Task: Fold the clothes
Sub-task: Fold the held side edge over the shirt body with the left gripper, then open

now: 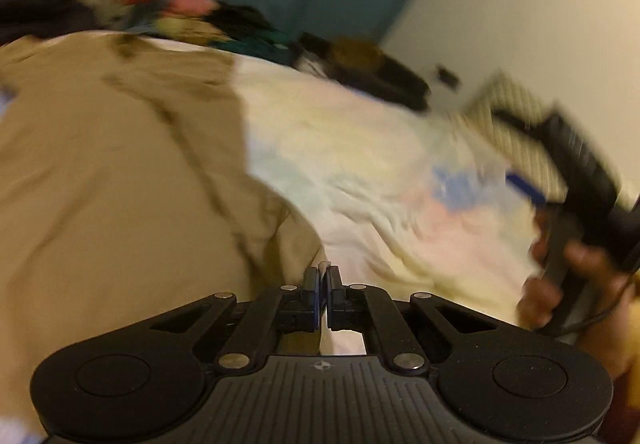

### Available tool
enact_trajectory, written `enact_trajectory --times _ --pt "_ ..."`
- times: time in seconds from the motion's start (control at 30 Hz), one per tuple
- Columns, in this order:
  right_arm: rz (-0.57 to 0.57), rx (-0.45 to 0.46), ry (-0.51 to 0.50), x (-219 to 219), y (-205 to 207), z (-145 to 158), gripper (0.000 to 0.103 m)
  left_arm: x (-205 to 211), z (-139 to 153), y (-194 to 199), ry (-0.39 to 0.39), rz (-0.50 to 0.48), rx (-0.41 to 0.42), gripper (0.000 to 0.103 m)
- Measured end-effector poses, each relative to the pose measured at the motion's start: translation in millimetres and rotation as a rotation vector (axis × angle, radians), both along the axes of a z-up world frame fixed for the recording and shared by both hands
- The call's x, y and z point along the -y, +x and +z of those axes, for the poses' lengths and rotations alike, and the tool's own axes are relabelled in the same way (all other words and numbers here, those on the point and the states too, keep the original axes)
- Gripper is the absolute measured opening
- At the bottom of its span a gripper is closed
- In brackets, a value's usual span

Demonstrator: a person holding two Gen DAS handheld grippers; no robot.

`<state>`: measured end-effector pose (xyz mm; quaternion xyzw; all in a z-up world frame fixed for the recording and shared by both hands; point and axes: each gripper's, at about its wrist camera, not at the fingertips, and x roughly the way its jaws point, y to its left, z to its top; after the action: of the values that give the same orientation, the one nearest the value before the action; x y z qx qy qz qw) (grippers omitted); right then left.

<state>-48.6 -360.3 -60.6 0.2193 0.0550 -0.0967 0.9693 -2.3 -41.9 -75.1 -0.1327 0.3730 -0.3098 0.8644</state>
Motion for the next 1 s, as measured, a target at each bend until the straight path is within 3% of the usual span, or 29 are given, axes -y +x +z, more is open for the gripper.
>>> enact_trajectory --times 0.1,0.3,0.4,0.5,0.53,0.57,0.63,0.83,1.0 --pt "0.046 -0.02 -0.021 -13.3 5.6 2.1 0.103 -40.5 -3.2 -4.8 0.0 0.097 -0.056 0.002" --pt "0.106 -0.051 -0.087 -38.1 10.7 5.6 0.103 -64.3 -34.3 -1.2 0.162 0.191 -0.157 0.001" --pt "0.141 -0.078 -0.103 -44.7 14.2 5.3 0.103 -65.1 -39.4 1.2 0.171 0.179 -0.18 0.001" --pt "0.174 -0.101 -0.103 -49.0 18.1 4.2 0.103 -68.6 -36.8 4.9 0.123 0.169 -0.18 0.003" --pt "0.186 -0.106 -0.102 -50.2 19.0 3.8 0.103 -70.8 -36.2 6.3 0.1 0.17 -0.182 0.012" --pt "0.201 -0.111 -0.103 -51.4 20.1 3.1 0.103 -73.6 -35.8 8.0 0.075 0.174 -0.187 0.033" --pt "0.235 -0.134 -0.093 -53.0 24.3 0.6 0.103 -76.5 -36.2 9.2 0.034 0.186 -0.187 0.061" --pt "0.373 -0.162 0.038 -55.0 43.2 -8.7 0.103 -75.0 -49.6 21.2 -0.03 0.171 -0.213 0.064" --pt "0.519 -0.231 0.168 -76.9 114.2 -4.8 0.097 -68.8 -67.2 36.9 -0.033 0.178 -0.27 0.06"
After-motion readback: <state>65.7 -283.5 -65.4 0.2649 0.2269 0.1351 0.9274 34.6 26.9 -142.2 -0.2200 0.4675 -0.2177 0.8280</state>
